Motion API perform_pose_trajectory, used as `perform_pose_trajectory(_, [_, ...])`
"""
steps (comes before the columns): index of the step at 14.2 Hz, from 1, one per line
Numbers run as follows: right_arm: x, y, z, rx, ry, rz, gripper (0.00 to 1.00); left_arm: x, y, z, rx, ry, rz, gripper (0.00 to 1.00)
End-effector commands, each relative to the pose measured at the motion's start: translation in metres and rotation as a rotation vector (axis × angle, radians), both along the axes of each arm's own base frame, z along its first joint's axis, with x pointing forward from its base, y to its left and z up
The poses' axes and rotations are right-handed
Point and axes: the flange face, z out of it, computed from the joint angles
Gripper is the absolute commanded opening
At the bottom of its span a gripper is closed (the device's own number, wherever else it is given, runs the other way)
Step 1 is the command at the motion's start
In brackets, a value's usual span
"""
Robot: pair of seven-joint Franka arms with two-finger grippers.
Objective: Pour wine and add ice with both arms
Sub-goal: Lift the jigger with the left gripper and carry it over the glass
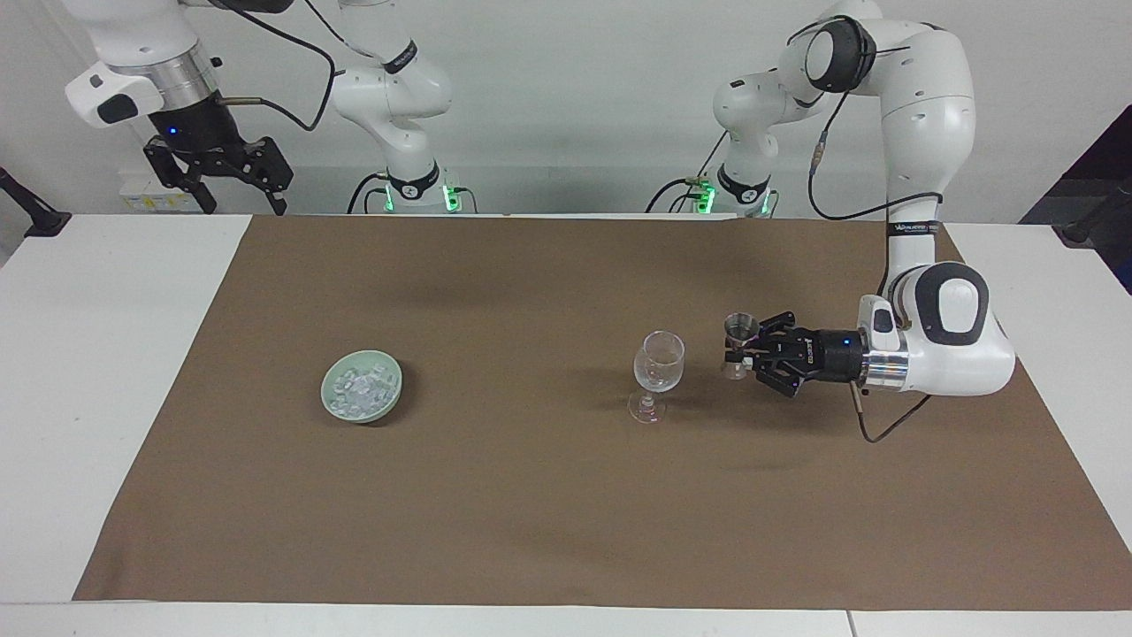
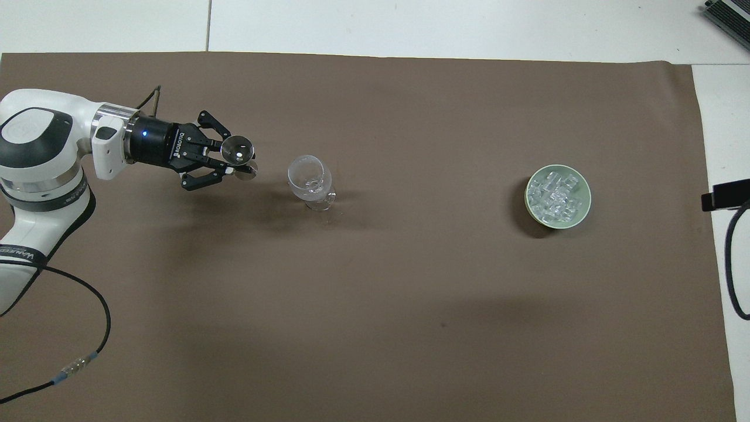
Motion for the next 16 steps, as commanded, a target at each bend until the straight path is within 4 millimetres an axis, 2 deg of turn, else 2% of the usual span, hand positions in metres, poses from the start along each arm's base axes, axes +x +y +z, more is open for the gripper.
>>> perform_pose_trajectory(1, [-0.005, 0.002, 0.002, 0.021, -0.001, -0.018, 1.00, -0.011, -0.003, 0.025, 0.055, -0.012, 0.043, 0.00])
perform_pose_trajectory(6, [-0.005, 0.002, 0.002, 0.021, -0.001, -0.018, 1.00, -0.021, 0.004, 0.052, 0.193, 0.003, 0.071, 0.00])
perform_pose_trajectory(11, [-0.005, 0.002, 0.002, 0.021, -0.001, -0.018, 1.00, -0.021, -0.016, 0.061, 0.244, 0.000, 0.100, 0.00])
perform_pose_trajectory(16, [-0.005, 0.002, 0.003, 0.021, -0.003, -0.018, 1.00, -0.022, -0.020, 0.067, 0.322, 0.026, 0.132, 0.00])
